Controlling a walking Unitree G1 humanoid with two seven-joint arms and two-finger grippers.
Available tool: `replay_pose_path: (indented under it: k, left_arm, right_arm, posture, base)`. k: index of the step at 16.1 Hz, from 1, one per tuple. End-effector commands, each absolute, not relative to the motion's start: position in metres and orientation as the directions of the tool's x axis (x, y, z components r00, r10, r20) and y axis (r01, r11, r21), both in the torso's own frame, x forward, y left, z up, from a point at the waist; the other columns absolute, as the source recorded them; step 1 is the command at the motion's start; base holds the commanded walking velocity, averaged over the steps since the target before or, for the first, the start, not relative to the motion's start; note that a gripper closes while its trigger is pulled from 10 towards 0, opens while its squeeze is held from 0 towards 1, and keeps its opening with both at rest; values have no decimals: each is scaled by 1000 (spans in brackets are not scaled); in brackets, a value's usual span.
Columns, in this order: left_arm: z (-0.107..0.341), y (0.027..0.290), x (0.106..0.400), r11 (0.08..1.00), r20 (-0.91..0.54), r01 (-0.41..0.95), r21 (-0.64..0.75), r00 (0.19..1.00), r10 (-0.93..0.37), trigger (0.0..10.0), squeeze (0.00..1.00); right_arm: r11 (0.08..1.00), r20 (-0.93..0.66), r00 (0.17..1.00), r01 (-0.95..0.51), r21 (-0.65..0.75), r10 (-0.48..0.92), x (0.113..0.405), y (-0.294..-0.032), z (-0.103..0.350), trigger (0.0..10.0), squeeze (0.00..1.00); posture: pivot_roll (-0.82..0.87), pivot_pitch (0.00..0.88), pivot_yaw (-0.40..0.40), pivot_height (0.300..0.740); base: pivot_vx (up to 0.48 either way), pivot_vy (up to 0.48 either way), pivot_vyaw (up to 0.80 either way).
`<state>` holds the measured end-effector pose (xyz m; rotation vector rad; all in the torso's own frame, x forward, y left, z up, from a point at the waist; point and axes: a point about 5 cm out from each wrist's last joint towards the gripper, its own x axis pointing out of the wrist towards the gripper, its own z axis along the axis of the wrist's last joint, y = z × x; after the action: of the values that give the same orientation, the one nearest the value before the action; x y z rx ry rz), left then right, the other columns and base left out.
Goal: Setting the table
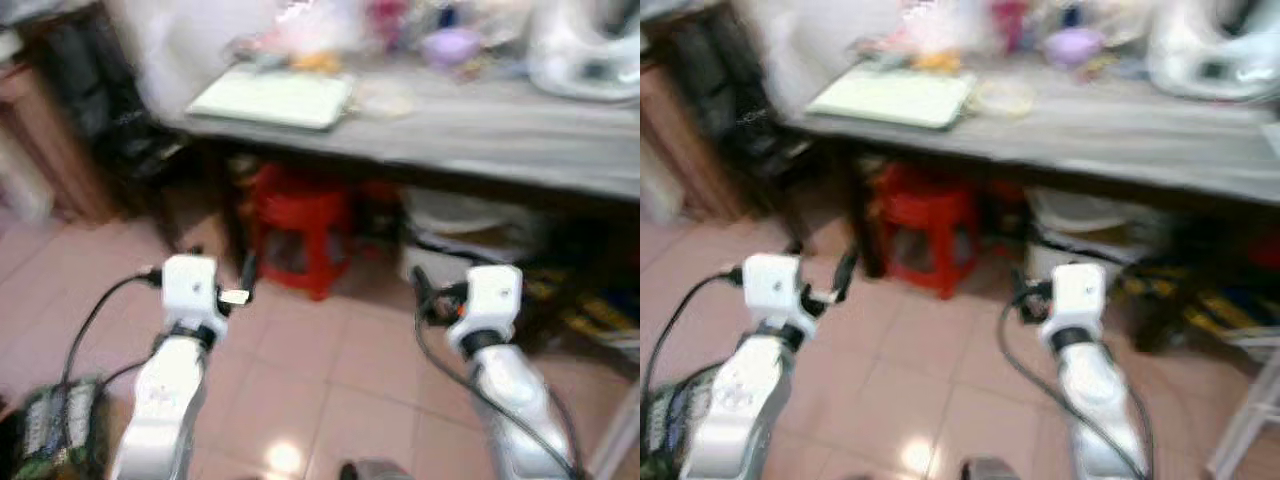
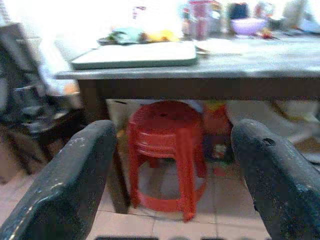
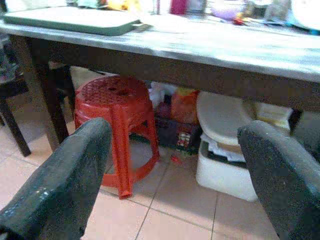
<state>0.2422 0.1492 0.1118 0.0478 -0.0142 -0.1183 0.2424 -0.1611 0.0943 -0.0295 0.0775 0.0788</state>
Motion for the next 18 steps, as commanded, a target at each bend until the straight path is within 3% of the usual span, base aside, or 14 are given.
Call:
replay_pose_path:
  k: [1,5,8,11,15,18]
  left_arm:
    - [113,149,244,992,14,116,43,993,-117,10000,0]
    - [117,147,245,990,15,139,27,990,-140,10000,0]
    - [115,145,242,988,8,154,16,988,-154,10000,0]
    - [117,143,243,985,12,172,13,985,-172,10000,0]
    - [119,141,244,979,15,202,15,979,-203,10000,0]
    - [122,139,245,976,21,217,14,976,-217,10000,0]
  right_arm:
    - [995,-53,994,-95,-29,94,245,-157,100,10000,0]
    - [995,-29,995,-92,-30,92,250,-160,106,10000,0]
    - [995,-41,995,-93,-40,92,249,-158,103,10000,0]
    - [997,-46,998,-53,-64,50,254,-164,104,10000,0]
    - [995,-47,998,-33,-97,29,256,-163,105,10000,0]
    - [999,-65,997,-43,-23,41,259,-158,105,10000,0]
  posture:
    - [0,13,46,740]
    - [4,16,39,740]
    - [8,20,34,740]
    - [7,16,35,740]
    - [6,16,34,740]
    - [5,16,34,740]
  base:
    - [0,0,-800]
    - [0,-340,-800]
    - [0,-480,0]
    - [0,0,0]
    - [0,-474,0]
    - [0,-464,0]
